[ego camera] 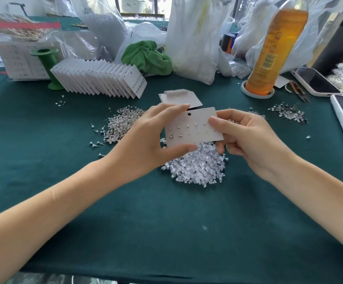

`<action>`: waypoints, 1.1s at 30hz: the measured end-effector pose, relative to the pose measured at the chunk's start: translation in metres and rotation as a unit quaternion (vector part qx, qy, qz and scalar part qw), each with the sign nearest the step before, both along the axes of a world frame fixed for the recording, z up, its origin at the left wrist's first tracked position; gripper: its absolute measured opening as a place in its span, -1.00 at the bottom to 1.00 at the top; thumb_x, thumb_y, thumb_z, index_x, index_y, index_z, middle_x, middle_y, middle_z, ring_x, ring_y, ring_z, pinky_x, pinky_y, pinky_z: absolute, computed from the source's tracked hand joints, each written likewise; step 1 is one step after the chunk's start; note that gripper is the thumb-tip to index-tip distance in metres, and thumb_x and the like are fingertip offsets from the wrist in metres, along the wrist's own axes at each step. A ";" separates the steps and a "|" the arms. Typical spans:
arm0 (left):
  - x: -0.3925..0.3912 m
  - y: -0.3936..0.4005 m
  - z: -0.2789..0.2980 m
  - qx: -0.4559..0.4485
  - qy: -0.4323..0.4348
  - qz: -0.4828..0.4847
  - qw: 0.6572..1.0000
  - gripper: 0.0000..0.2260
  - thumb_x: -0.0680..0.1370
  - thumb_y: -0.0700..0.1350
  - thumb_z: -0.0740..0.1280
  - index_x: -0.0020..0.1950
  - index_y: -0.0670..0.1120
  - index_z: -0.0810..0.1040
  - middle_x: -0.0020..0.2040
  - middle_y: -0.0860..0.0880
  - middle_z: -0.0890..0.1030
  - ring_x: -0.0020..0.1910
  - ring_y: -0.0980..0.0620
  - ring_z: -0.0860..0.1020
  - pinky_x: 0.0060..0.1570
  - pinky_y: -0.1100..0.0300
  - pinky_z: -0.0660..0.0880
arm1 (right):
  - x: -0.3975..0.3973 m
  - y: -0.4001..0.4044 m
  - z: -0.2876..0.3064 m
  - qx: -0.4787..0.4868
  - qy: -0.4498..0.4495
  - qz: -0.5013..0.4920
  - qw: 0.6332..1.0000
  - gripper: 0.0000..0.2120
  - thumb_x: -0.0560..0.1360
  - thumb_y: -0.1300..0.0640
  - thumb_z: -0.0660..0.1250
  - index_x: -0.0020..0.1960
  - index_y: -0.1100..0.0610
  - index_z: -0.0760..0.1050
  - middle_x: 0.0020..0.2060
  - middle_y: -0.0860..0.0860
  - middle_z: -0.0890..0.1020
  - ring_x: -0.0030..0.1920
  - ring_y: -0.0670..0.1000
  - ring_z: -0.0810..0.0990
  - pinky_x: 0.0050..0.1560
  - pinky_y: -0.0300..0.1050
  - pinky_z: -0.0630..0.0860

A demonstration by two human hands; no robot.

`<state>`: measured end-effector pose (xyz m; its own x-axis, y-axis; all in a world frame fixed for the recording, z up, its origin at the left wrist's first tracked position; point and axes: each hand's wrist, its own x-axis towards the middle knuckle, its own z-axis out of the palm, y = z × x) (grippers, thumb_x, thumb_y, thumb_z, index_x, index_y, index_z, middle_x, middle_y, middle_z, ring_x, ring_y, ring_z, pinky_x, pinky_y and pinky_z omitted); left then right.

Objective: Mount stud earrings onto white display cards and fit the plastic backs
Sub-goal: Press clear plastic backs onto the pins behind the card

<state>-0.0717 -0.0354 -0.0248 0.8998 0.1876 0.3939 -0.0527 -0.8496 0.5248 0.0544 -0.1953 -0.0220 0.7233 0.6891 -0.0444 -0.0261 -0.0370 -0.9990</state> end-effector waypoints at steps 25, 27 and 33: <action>0.002 0.010 -0.008 -0.012 0.009 0.073 0.997 -0.30 0.37 0.14 0.45 0.44 -0.04 0.31 0.24 0.06 0.50 0.15 0.20 0.38 0.07 0.45 0.20 | 0.045 -0.016 -0.011 -0.241 -0.510 0.000 0.826 -0.92 0.38 0.01 0.50 -0.18 -0.08 0.60 0.22 -0.03 0.56 0.32 0.09 0.42 0.39 0.21 0.20; 0.001 0.010 -0.008 0.002 0.007 0.072 0.997 -0.32 0.38 0.12 0.45 0.43 -0.04 0.32 0.24 0.05 0.50 0.14 0.22 0.35 0.07 0.45 0.18 | 0.045 -0.016 -0.012 -0.233 -0.507 0.011 0.830 -0.92 0.38 0.02 0.50 -0.20 -0.08 0.60 0.17 -0.06 0.57 0.28 0.08 0.44 0.37 0.19 0.22; 0.000 0.007 -0.009 0.008 0.015 0.062 0.998 -0.34 0.39 0.12 0.45 0.42 -0.01 0.33 0.25 0.06 0.47 0.17 0.22 0.34 0.12 0.43 0.18 | 0.047 -0.017 -0.014 -0.230 -0.518 0.012 0.824 -0.95 0.40 0.07 0.50 -0.17 -0.05 0.64 0.18 -0.03 0.58 0.29 0.10 0.42 0.34 0.05 0.14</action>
<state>-0.0717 -0.0282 -0.0334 0.8814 0.2932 0.3703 0.0699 -0.8563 0.5117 0.1009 -0.2118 -0.0356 0.5238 0.7865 0.3272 0.8376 -0.4056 -0.3659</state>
